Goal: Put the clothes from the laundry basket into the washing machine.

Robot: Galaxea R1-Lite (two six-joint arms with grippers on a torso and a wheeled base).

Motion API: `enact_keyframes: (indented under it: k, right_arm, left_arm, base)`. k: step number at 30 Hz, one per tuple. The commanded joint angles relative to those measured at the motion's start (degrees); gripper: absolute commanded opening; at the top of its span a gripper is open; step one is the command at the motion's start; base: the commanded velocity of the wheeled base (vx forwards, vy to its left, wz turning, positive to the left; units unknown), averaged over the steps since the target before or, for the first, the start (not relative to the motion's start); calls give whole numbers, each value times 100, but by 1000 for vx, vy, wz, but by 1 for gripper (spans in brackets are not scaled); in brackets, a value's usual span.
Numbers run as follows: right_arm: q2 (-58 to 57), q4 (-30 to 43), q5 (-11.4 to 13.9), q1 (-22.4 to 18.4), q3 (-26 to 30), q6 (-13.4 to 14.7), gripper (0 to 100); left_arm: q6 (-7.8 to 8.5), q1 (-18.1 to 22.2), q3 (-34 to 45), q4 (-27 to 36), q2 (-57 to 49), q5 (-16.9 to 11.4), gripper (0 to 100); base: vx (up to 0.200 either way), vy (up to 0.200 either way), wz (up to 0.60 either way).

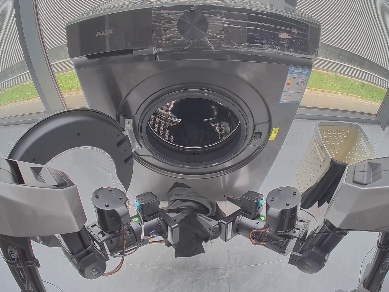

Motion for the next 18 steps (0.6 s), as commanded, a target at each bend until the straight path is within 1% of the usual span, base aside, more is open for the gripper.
enact_keyframes:
  k: [1,11,12,18]
  right_arm:
    - [29,-2,-6,-17,24,-7,100]
    - [38,-2,-15,-61,-46,-16,100]
    - [47,-2,-15,-52,-46,-16,0]
    - [12,-2,-15,-87,-116,-16,0]
  left_arm:
    - [-7,9,9,-5,-18,-4,0]
    - [-7,-9,26,-5,-36,-4,0]
    - [-7,-9,26,-5,-45,-4,0]
    - [-7,-9,61,-5,-54,-39,0]
  base:
    - [0,0,0]
    - [0,0,0]
    - [0,0,0]
    - [0,0,0]
